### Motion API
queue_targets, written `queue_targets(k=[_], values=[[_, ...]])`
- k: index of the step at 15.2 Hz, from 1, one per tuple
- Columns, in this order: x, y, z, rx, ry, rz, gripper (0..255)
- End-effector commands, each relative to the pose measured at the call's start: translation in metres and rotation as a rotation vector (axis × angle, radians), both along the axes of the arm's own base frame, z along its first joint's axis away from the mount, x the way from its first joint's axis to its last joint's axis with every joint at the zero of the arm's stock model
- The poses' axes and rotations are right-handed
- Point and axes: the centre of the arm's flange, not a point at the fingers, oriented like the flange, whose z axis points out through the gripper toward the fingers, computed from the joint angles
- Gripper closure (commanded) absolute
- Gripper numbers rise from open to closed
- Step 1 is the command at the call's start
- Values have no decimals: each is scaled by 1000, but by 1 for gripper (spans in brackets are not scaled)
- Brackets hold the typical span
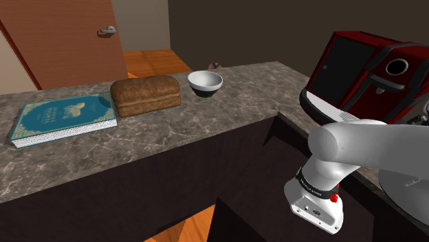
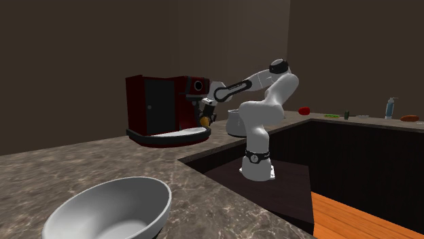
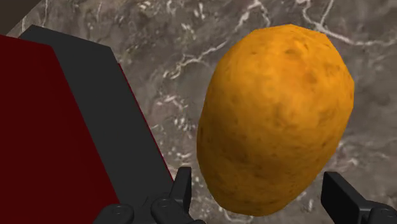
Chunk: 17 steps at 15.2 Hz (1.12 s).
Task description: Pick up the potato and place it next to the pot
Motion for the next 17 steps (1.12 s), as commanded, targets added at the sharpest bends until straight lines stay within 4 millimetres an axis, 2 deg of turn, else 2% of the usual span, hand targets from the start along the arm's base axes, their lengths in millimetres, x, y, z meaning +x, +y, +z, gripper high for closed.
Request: queue_targets(k=[1,5,9,17], values=[[-3,5,-10,59,4,1,0],[3,6,-5,59,4,2,0],[0,19,44,59,4,2,0],[0,19,44,59,4,2,0]])
